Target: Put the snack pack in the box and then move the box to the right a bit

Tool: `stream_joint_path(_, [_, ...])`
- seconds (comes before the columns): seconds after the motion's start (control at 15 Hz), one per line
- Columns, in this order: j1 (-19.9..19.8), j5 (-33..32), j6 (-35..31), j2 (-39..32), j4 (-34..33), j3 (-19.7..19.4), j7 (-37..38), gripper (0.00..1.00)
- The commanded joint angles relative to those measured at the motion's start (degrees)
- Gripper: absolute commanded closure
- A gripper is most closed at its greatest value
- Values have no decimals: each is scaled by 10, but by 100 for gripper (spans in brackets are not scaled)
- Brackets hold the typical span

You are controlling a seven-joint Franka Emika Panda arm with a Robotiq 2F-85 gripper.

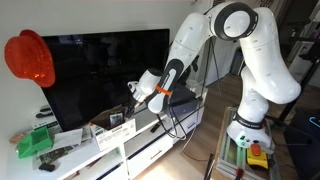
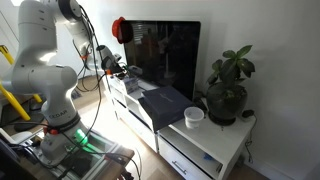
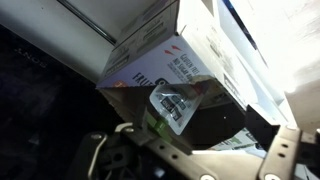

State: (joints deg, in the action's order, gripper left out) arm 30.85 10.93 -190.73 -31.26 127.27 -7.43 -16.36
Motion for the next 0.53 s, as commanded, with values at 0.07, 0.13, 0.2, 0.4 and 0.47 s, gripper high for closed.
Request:
stream_joint_path(0.07, [37, 75, 24, -27, -21, -42, 68, 0])
stream_joint_path(0.13, [35, 88, 35, -30, -27, -40, 85, 0])
stream_joint_path(0.2, [19, 96, 44, -30, -31, -23, 100, 0])
stream_joint_path(0.4, [-37, 47, 69, -31, -46, 30, 193, 0])
stream_joint_path(0.47, [-59, 44, 74, -33, -55, 56, 208, 0])
